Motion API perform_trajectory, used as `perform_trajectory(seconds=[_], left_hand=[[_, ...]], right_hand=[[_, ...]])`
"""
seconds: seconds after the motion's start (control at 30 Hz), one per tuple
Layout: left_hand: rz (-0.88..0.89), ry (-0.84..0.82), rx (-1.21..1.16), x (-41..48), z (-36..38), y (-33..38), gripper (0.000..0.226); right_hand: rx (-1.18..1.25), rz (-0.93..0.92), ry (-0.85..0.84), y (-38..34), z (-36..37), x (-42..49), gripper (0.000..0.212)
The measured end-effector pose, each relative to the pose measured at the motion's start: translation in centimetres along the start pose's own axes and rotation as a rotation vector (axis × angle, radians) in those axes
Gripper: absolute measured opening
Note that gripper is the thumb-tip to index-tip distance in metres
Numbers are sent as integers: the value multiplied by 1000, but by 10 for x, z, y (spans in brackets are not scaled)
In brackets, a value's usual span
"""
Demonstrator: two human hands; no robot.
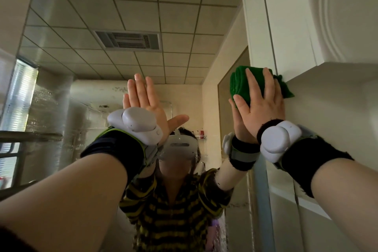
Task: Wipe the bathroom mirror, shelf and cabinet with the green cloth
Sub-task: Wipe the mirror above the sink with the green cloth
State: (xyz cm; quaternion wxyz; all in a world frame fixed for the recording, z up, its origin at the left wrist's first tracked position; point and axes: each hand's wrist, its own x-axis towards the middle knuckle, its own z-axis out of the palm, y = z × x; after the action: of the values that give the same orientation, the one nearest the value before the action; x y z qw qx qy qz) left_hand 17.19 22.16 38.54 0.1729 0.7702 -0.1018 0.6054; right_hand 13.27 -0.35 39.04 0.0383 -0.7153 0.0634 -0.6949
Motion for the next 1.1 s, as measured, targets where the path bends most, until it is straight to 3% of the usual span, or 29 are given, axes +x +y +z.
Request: perform_trajectory(seconds=[0.3,0.87,1.1], left_hand=[[-6,16,-14,-2,-1,2,127],[11,52,-33,-1,4,0,128],[14,91,-58,-2,7,-1,132]], right_hand=[[9,-43,-91,-31,2,-27,62],[33,2,-50,-58,8,9,62],[57,-25,-111,-62,2,-4,62]])
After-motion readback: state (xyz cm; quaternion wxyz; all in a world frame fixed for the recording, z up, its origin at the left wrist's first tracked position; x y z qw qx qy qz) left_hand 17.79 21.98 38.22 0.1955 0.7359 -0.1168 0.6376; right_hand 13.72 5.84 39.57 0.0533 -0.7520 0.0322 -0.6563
